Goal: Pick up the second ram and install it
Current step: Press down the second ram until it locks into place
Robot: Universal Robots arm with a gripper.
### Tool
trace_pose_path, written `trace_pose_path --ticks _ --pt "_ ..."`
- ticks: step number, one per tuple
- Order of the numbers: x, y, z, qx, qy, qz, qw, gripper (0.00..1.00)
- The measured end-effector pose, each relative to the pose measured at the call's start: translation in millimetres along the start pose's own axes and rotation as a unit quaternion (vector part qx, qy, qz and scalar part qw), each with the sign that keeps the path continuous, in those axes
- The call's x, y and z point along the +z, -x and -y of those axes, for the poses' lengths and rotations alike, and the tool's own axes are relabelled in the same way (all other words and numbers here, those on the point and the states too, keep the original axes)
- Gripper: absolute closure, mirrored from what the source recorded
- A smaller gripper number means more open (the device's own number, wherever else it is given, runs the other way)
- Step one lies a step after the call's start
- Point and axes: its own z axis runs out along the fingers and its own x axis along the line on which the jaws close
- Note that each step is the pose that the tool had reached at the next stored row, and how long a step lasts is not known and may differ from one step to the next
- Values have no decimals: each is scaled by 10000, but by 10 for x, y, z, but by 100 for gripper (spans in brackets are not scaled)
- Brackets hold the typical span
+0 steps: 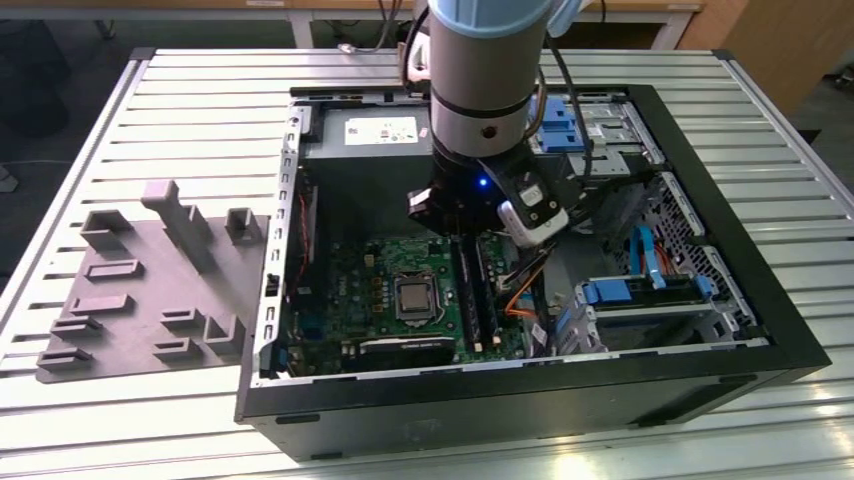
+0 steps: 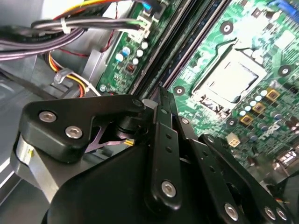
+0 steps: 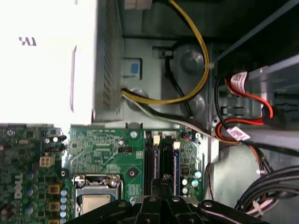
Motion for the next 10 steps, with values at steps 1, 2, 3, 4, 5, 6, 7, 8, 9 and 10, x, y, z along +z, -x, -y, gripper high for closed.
trace_pose_path --ticks 1,2,3,4,5,6,7,8,9,10 --pt "1 0 -16 1 0 0 10000 89" --pt "3 0 -30 1 0 1 10000 89" --pt "3 0 -42 1 0 1 10000 89" --pt "5 0 -53 1 0 1 10000 89" --pt "6 0 -63 1 0 2 10000 89" --pt "7 1 -69 0 0 2 10000 89" --pt "8 2 -71 0 0 2 10000 89" --pt "9 2 -72 -2 3 3 10000 89" --pt "11 2 -72 -2 8 5 10000 89" --pt "13 3 -74 -2 13 6 10000 89"
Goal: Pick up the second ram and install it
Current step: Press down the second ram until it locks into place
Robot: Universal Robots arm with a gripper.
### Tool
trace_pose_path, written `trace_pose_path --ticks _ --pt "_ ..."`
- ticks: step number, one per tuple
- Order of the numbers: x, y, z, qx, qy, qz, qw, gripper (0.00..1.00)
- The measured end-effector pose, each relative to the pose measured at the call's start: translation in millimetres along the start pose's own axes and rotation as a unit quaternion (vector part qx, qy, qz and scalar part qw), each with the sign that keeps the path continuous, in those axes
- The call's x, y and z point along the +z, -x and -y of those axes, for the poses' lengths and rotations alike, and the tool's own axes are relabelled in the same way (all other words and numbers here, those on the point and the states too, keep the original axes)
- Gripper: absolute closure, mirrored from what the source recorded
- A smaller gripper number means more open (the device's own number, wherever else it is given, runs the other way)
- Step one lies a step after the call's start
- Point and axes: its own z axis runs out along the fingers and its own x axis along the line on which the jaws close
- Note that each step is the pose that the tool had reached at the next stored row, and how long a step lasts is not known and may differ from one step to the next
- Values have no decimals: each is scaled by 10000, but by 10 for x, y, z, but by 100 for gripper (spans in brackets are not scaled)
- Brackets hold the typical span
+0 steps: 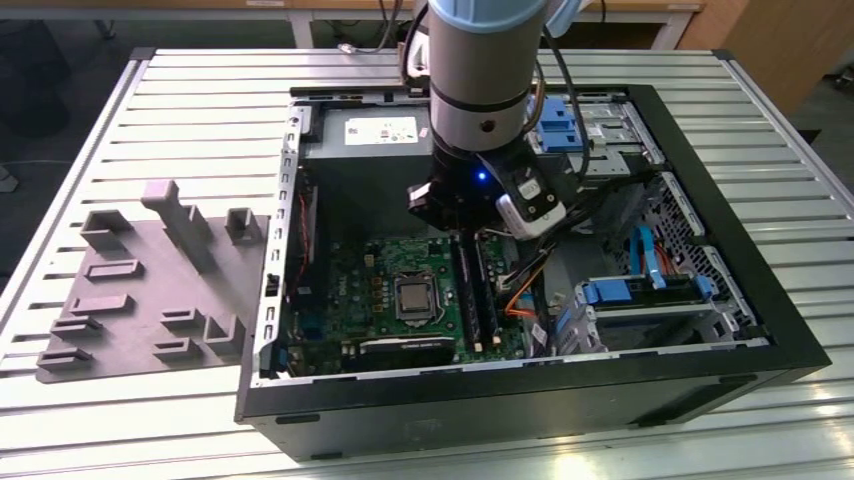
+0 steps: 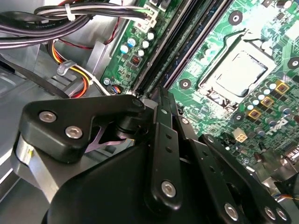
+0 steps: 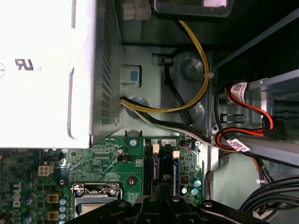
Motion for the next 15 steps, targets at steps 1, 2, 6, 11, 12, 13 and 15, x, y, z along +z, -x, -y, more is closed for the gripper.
trace_pose_path --ticks 1,2,6,11,12,13,15 --pt "2 1 -1 0 5 1 10000 89" --pt "4 3 -5 1 15 3 10000 89" --pt "26 3 -13 1 30 4 10000 89" --pt "73 -1 -39 2 29 3 10000 89" --pt "78 -1 -49 2 31 4 10000 89" --pt "81 -2 -57 2 30 4 10000 89" --pt "91 -4 -67 3 31 4 10000 89"
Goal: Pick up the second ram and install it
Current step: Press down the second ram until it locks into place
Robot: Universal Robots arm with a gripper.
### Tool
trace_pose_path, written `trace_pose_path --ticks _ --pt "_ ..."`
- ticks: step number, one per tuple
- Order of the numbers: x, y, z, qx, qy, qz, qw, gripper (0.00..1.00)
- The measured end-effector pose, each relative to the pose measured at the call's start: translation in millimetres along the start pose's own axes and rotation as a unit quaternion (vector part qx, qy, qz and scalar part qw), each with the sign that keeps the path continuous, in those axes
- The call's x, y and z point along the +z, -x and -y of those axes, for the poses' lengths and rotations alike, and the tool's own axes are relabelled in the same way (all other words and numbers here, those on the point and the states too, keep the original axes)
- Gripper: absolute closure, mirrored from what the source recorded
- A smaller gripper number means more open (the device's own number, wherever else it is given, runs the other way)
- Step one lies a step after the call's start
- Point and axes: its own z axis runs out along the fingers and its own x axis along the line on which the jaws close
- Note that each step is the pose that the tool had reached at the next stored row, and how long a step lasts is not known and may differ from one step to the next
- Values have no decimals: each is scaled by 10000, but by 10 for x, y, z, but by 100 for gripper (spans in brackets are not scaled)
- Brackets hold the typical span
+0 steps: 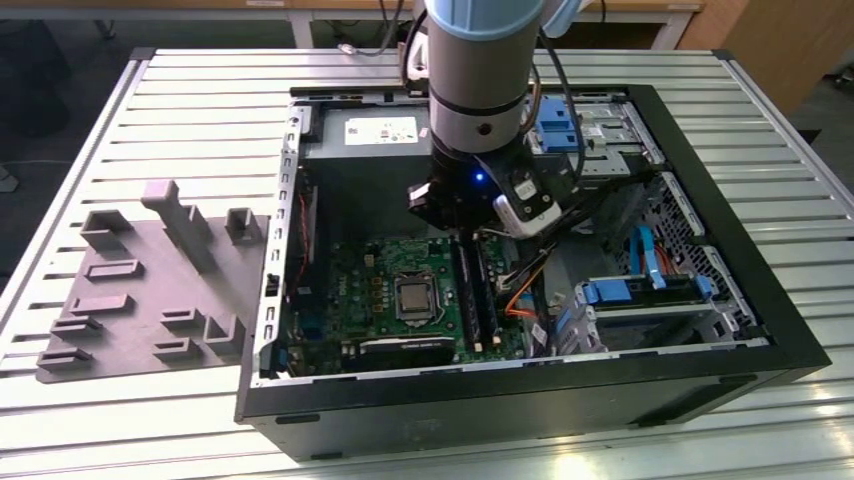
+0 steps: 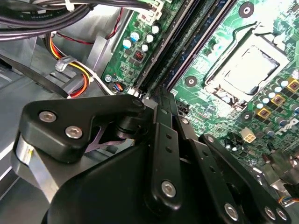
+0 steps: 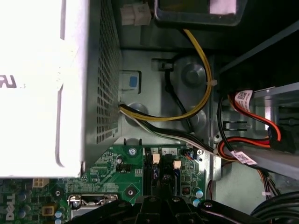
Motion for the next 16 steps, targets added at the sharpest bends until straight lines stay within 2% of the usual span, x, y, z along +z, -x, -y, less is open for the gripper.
trace_pose_path --ticks 4,16 --pt "34 -4 -6 6 -1 0 10000 89" --pt "70 -7 -4 6 -2 0 10000 89"
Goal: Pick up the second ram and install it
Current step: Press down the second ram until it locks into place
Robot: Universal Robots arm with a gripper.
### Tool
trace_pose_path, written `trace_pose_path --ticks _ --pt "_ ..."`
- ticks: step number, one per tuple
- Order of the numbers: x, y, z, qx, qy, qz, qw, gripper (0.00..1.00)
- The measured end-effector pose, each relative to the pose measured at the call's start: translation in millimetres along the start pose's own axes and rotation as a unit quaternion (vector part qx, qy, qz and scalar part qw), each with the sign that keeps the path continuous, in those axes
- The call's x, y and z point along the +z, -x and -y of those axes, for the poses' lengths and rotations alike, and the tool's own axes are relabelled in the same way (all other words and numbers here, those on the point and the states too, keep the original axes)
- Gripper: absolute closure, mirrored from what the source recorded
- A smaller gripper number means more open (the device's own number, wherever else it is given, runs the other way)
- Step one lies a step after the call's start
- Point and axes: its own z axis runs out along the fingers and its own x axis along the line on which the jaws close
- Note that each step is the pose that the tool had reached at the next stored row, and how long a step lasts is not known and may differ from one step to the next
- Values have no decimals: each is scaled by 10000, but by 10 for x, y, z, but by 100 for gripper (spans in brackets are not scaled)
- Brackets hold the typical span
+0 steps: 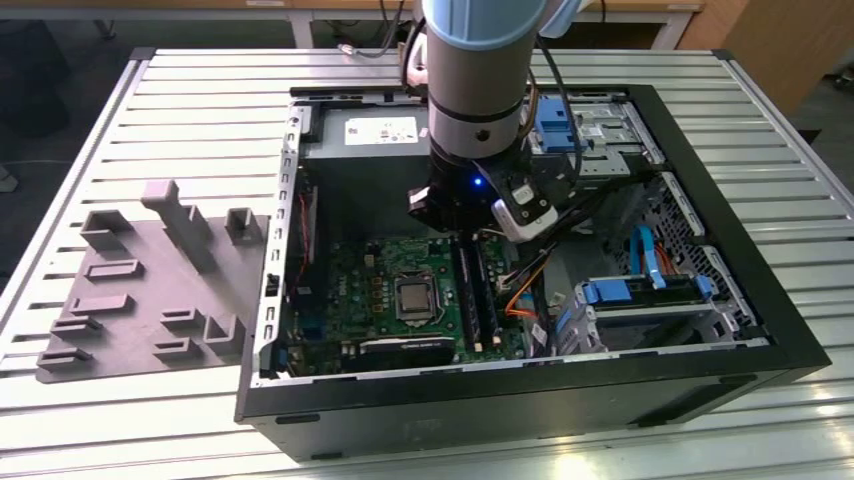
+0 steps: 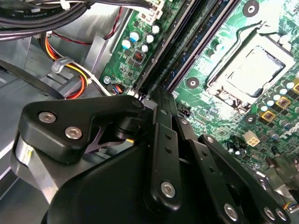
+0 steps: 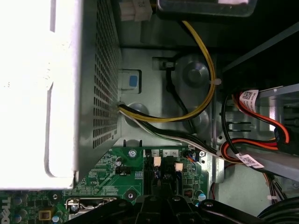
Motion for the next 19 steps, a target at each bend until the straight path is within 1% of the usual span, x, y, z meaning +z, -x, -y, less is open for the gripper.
trace_pose_path --ticks 4,13,16,19 --pt "27 -2 2 0 -1 -1 10000 89" --pt "28 -2 1 0 1 0 10000 89" --pt "3 1 -2 1 8 3 10000 89" --pt "-59 5 -4 0 1 0 10000 89"
